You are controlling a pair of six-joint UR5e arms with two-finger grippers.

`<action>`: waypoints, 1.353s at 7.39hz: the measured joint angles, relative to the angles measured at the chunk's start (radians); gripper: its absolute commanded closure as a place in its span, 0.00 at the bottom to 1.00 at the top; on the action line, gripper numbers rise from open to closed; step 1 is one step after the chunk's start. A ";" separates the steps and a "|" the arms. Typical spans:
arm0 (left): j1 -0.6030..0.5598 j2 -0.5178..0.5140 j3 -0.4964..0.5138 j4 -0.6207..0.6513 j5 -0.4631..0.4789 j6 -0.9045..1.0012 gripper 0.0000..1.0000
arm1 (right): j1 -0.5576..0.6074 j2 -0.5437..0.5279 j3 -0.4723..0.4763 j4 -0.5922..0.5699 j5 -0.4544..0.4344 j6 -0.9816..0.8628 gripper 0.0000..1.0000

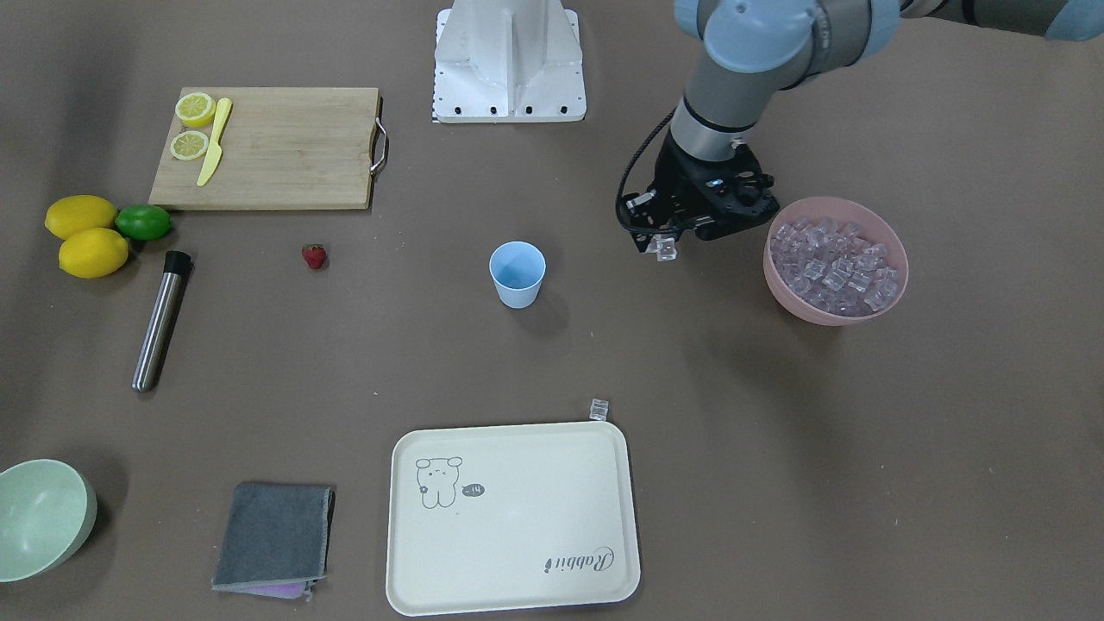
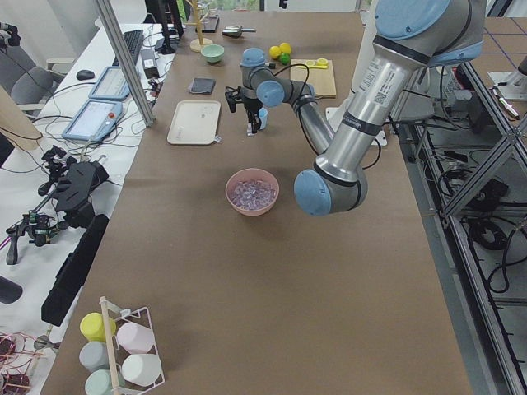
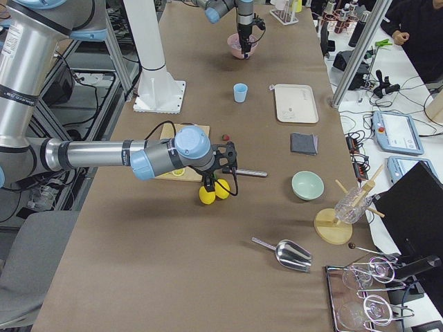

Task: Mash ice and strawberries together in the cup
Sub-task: 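Carry the ice cube with the left gripper over the light-blue cup, then open the left gripper to drop the ice cube into the cup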

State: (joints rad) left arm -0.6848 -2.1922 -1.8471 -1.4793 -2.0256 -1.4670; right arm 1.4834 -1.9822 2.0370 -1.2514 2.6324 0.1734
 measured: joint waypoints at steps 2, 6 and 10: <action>0.059 -0.129 0.106 -0.016 0.038 -0.042 1.00 | 0.000 0.000 -0.002 0.000 0.000 0.000 0.00; 0.130 -0.210 0.228 -0.096 0.090 -0.076 1.00 | 0.000 -0.001 -0.004 0.001 0.000 0.000 0.00; 0.153 -0.213 0.244 -0.108 0.093 -0.071 0.07 | 0.000 -0.002 -0.009 0.001 0.003 0.000 0.00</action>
State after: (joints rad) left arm -0.5314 -2.4053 -1.6029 -1.5876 -1.9321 -1.5381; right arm 1.4834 -1.9838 2.0279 -1.2502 2.6353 0.1733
